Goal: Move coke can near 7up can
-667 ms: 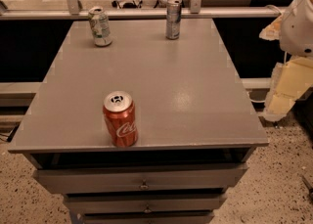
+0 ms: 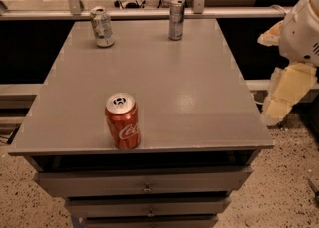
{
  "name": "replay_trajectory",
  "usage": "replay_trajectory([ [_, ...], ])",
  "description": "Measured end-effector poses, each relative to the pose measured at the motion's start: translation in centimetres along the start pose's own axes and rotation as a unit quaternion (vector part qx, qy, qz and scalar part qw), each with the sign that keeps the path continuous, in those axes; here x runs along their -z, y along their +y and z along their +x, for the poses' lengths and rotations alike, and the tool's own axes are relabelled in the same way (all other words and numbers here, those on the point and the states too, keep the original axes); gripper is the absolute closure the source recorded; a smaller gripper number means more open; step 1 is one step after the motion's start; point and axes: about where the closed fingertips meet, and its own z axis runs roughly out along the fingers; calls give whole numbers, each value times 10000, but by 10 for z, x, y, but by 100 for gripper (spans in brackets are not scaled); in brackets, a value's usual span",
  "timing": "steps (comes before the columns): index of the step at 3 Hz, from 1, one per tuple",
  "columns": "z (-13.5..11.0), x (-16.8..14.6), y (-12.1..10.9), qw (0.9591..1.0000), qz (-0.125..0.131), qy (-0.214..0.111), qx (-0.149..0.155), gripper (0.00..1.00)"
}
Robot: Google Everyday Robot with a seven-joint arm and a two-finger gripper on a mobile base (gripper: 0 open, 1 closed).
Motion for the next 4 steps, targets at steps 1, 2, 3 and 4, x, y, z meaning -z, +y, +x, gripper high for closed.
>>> replay_trajectory([
  [1, -47, -52, 18, 9923, -404, -1159, 181, 0],
  [2, -77, -77, 29, 9807, -641, -1821, 311, 0],
  [3, -131, -109, 57, 9493, -1095, -2928, 345, 0],
  [4, -167, -121, 79, 9206, -1403, -3633, 281, 0],
])
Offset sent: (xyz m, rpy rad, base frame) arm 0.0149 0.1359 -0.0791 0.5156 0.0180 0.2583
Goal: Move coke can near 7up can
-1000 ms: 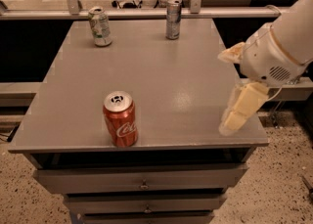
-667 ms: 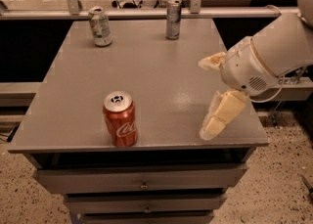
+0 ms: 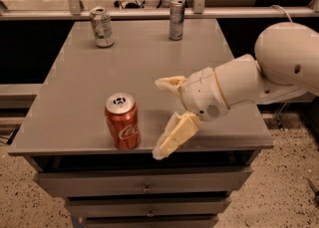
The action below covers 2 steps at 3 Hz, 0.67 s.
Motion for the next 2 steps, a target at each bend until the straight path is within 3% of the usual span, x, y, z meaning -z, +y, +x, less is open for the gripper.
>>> replay_trajectory([
  [1, -25, -38, 14, 9969, -266, -742, -12, 1],
  [2, -40, -60, 20, 9935, -375, -1070, -57, 21],
])
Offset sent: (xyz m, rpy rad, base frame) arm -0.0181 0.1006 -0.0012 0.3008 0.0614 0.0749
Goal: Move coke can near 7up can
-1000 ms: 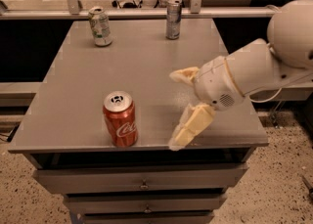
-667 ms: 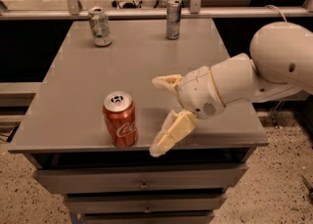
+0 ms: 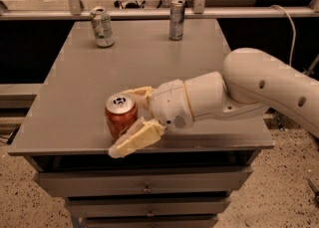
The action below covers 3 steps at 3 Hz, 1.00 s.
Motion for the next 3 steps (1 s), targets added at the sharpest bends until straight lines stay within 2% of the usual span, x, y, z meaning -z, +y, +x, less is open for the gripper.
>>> replay_trajectory([
  [1, 0, -8, -6, 9998, 104, -135, -72, 45],
  [2, -3, 5, -23, 9991, 387, -160, -50, 68],
  [3, -19, 53, -47, 9956, 916, -99, 154, 92],
])
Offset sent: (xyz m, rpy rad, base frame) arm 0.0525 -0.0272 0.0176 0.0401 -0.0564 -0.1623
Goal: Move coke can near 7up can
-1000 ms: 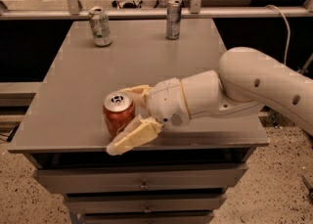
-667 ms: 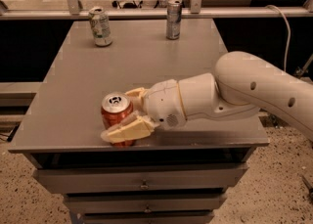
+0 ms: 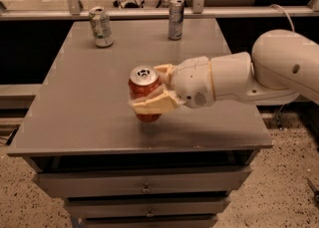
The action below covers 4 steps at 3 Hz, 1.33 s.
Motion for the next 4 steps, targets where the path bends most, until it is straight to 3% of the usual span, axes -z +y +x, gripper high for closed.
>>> replay_trajectory([
  [1, -10, 7, -7, 9999, 97, -31, 94, 100],
  [2, -14, -4, -23, 9995, 136, -120, 244, 100],
  [3, -15, -21, -57, 9985, 266, -239, 421, 100],
  [4, -33, -50, -150, 9949, 623, -306, 732, 100],
])
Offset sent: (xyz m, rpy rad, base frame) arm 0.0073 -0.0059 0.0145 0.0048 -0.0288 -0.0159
